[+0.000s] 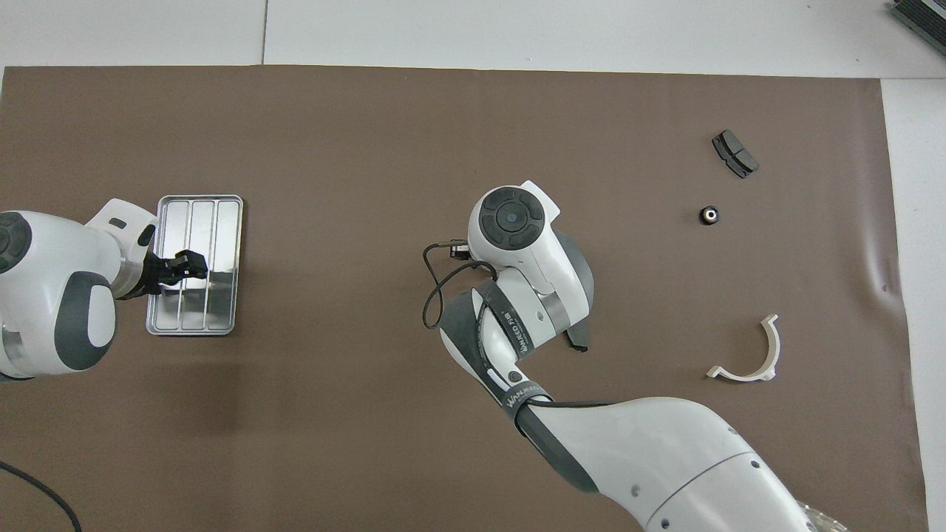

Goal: Place bearing gear from tray to pile

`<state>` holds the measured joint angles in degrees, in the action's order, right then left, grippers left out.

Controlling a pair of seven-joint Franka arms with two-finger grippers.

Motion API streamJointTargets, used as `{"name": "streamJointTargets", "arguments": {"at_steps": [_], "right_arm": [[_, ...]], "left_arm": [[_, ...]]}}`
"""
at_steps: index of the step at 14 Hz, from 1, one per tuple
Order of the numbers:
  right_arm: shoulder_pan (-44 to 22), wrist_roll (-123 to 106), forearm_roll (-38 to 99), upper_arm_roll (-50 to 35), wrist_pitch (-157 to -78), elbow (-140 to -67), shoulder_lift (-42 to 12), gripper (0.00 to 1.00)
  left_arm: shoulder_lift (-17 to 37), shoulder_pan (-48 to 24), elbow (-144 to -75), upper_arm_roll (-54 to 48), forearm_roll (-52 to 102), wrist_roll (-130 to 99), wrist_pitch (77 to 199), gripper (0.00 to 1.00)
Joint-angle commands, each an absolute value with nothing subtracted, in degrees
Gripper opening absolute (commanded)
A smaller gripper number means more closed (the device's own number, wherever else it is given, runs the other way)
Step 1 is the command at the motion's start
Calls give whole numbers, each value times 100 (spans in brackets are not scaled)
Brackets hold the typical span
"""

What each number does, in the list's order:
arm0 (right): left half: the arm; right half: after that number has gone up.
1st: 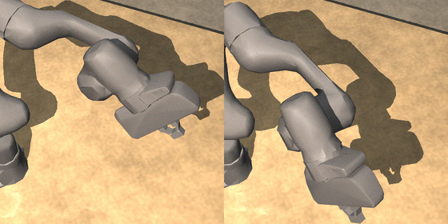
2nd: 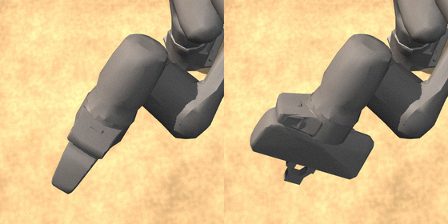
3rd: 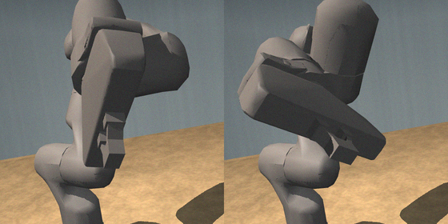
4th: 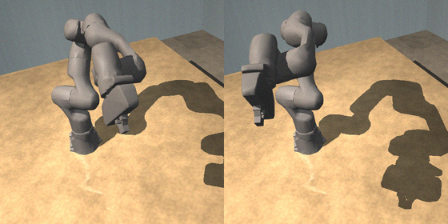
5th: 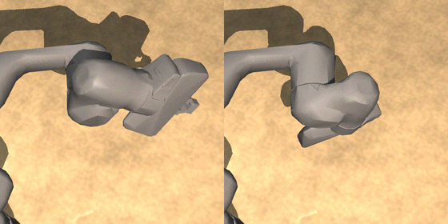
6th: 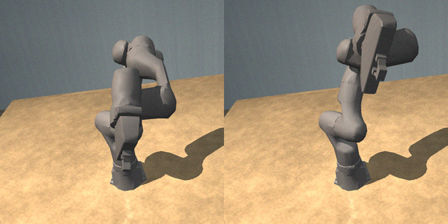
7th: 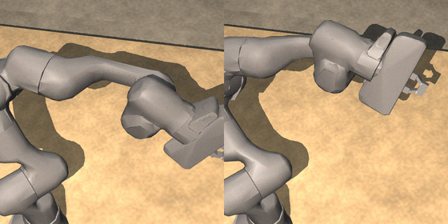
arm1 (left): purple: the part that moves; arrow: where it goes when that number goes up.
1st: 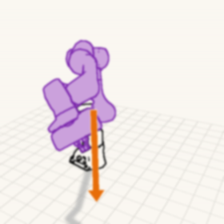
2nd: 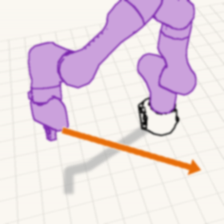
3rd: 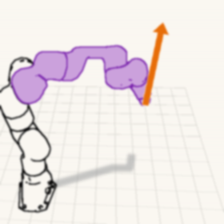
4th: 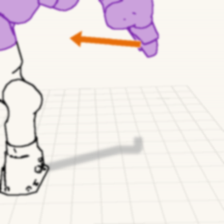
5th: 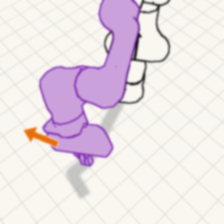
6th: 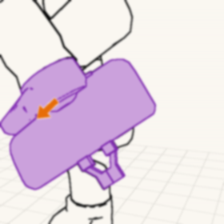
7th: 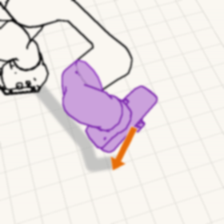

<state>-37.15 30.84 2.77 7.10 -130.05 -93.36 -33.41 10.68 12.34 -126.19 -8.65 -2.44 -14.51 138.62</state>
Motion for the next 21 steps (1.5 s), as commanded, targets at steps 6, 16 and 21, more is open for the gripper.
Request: {"name": "streamJointTargets", "arguments": {"at_steps": [6, 16, 21], "right_arm": [[-3744, 3269, 202, 712, -13008, -9422, -3278, 0], [-2507, 2025, 53, 782, -12402, -9360, -2514, 0], [-1426, 371, 140, 773, -12751, -9798, -2505, 0]], "left_arm": [[949, 1204, -12665, -835, -167, -1485, 13957, 50], [1142, 1231, -12516, -817, -167, -1459, 14343, 59], [1222, 1248, -12480, -817, -167, -1468, 14414, 58]]}}
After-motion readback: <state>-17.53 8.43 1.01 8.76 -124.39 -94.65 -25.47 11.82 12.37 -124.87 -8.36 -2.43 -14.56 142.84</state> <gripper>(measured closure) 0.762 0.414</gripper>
